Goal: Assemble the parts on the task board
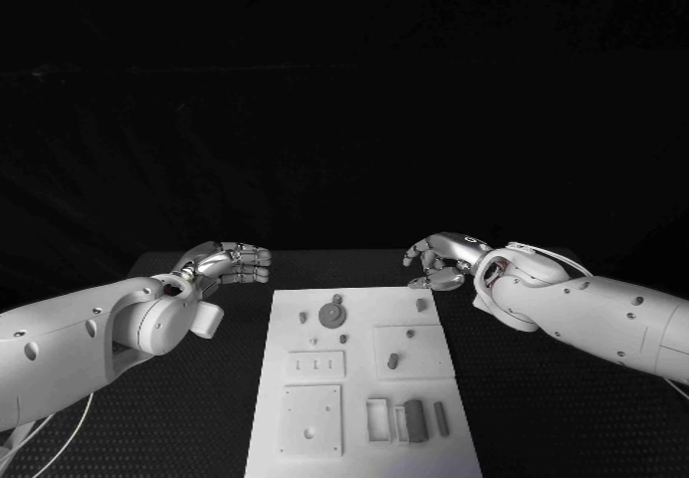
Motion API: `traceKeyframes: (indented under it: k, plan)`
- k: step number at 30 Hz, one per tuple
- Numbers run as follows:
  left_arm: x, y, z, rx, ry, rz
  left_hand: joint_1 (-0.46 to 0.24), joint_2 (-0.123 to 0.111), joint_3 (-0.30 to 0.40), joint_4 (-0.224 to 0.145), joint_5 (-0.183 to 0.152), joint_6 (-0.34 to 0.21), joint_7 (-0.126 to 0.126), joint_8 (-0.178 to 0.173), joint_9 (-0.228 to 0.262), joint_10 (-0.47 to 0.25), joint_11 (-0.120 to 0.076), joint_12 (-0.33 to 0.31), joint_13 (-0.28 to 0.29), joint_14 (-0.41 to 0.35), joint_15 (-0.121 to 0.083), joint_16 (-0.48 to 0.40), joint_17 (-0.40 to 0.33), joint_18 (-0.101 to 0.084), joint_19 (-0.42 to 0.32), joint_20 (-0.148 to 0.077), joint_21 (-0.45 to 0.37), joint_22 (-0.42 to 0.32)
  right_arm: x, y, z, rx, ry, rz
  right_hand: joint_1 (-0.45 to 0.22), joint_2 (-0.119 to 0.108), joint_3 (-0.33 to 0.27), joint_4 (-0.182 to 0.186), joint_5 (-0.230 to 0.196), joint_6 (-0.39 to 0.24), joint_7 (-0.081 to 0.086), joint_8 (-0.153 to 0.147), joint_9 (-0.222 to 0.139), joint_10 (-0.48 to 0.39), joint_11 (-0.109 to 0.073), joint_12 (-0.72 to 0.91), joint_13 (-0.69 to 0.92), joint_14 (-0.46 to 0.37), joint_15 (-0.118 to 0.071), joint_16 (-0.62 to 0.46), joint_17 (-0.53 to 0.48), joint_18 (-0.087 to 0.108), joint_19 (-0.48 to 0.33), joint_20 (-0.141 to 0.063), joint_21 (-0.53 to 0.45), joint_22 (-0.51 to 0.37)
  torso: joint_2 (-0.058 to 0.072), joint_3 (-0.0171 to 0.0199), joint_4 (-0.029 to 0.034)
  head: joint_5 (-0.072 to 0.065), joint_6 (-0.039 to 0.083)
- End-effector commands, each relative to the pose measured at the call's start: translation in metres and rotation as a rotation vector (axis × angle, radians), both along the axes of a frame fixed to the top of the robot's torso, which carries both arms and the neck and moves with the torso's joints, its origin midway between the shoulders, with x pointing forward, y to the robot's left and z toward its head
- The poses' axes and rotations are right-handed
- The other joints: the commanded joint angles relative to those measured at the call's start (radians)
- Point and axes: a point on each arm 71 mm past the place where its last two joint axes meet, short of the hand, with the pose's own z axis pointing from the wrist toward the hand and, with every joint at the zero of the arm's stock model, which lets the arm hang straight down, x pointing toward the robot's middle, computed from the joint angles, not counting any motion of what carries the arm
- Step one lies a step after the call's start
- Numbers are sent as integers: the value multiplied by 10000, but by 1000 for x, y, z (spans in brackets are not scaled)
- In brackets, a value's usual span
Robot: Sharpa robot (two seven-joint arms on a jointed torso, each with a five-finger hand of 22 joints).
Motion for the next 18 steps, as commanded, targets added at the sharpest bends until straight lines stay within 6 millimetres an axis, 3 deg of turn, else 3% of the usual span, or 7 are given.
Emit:
traceKeyframes:
  k: [1,9,14,16,18]
  plan:
    - [-1,-4,0,-9,-141,-376,15,126,-58,-26,-40,63,185,33,0,69,-3,62,11,60,14,22,14,60,100,-7,-11,9,-1,-4,-4,153,668,724,63,39,-2,-63,-4,-6,9,24,-6,-93,-20,36,-17,-74,-3,-35,-48,693,-95,26,-64,185,-39,88,-83,23,-10]
    - [-2,-5,-3,-21,-109,-426,13,126,-60,-27,-41,71,197,34,-1,85,2,64,13,66,11,23,16,59,107,-10,-13,10,12,-32,-24,-56,851,-4,-9,-34,-49,-140,-3,-112,3,-19,-30,-244,-24,33,-22,-286,-6,-94,-212,693,-214,92,-96,185,-71,171,-92,16,-40]
    - [-2,-8,-5,-37,-75,-483,12,121,-63,-30,-40,63,214,26,-5,82,5,56,10,65,11,20,16,57,108,-11,-16,9,14,-35,-42,-196,1210,-108,-54,-68,-51,-127,-4,-187,-46,-44,-44,-326,-66,30,-26,-406,-35,-125,-295,693,-275,129,-114,185,-70,169,-64,10,-77]
    - [-2,-8,-6,-36,-58,-484,9,120,-66,-30,-41,56,226,20,-8,78,7,50,8,65,11,19,16,56,110,-11,-18,9,14,-37,-48,-278,1300,-146,-55,-92,-49,-138,-3,-216,-81,-50,-46,-363,-99,31,-27,-459,-65,-134,-324,693,-305,143,-121,187,-69,145,-45,4,-116]
    - [-2,-7,-6,-30,-58,-472,9,119,-66,-30,-41,54,228,18,-9,77,8,48,7,65,11,18,16,55,110,-11,-19,9,14,-40,-52,-435,1354,-188,-50,-106,-48,-150,-3,-239,-102,-55,-49,-386,-118,32,-27,-493,-83,-139,-344,693,-323,151,-123,188,-75,160,-30,2,-143]
